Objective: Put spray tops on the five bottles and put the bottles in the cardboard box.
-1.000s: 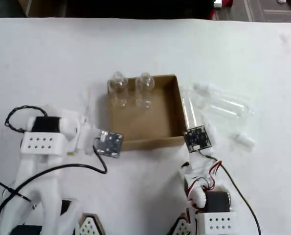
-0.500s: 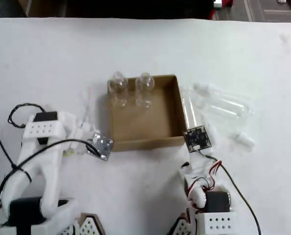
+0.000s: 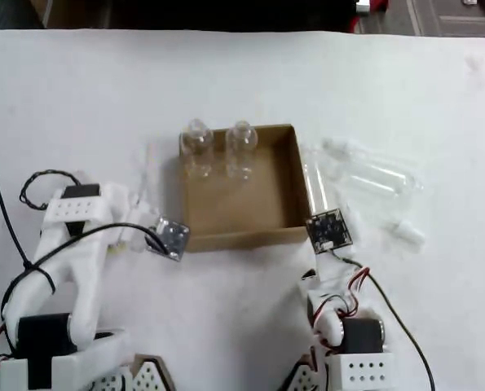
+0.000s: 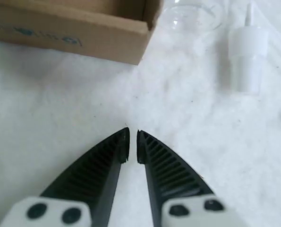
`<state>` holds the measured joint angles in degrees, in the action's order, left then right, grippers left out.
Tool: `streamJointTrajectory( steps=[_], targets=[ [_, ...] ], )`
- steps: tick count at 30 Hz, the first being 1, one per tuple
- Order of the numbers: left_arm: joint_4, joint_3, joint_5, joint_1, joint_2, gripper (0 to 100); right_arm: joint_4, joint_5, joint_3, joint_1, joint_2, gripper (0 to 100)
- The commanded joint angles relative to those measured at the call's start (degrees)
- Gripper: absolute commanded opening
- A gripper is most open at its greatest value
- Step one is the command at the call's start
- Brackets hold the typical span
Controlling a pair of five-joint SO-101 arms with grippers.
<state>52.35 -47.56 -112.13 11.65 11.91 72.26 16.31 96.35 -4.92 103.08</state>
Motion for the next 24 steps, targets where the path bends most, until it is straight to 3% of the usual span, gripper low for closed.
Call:
streamJointTrajectory(
  steps=[1,9,14,19,24],
  targets=[
    [-2.11,2.46,-0.7,0.84,-0.4,17,0.4,0.26,0.53,0.48,0.04,1.8],
    [-1.93,2.46,-0.88,1.8,-0.92,17,0.4,0.26,0.53,0.48,0.04,1.7],
    [-2.11,2.46,-6.24,5.14,-0.75,17,0.4,0.26,0.53,0.48,0.04,1.7],
    [-2.2,2.46,-6.77,6.02,-1.01,17,0.4,0.26,0.53,0.4,0.04,1.7],
    [-8.0,0.88,-6.86,5.76,-1.1,16,0.4,0.26,0.53,0.4,0.04,1.7]
  ],
)
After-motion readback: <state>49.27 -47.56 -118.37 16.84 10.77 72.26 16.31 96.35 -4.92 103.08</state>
